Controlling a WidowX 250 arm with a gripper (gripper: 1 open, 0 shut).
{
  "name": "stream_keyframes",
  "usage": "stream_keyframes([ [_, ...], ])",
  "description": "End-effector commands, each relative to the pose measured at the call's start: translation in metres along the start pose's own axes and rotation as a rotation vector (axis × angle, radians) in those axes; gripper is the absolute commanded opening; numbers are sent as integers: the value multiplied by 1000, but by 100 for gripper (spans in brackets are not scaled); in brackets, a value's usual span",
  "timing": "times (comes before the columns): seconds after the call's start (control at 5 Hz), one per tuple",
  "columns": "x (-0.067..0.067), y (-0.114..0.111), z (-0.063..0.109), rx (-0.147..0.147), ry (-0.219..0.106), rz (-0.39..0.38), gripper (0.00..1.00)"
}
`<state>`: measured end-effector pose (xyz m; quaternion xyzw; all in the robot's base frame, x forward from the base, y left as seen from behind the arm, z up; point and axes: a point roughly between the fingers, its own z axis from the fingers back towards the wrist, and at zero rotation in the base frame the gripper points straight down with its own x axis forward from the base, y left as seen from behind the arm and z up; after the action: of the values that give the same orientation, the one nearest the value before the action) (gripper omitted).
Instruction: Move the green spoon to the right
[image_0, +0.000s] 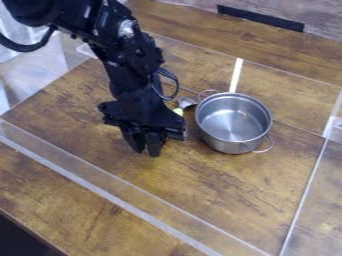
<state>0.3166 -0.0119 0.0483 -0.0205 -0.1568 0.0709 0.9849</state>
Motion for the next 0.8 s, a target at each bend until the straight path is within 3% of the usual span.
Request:
stream_keyframes([
  [0.0,3,7,0,3,-29,-24,0],
  [0.4,8,17,2,30,-16,-1,0],
  [0.6,4,13,7,38,-15,17,0],
])
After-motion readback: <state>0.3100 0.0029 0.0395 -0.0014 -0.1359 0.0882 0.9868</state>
